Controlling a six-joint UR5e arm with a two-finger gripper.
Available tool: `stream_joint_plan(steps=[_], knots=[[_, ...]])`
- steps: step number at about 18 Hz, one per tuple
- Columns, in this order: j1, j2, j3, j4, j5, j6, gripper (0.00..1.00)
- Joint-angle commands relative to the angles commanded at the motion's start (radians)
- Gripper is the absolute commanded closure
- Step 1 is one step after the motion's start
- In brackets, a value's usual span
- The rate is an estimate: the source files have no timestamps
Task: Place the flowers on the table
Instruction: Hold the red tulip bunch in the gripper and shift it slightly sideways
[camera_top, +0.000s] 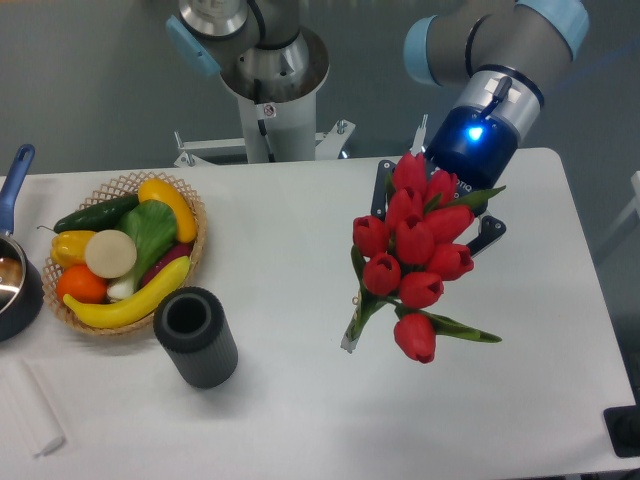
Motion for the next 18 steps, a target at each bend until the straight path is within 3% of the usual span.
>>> stream_joint_plan(steps=[11,18], knots=[[-0.003,0.028,-0.002,-0.003,0.093,-0.02,0.55],[-0.031,0.074,-0.023,-0.003,0.366,-0.02,0.55]])
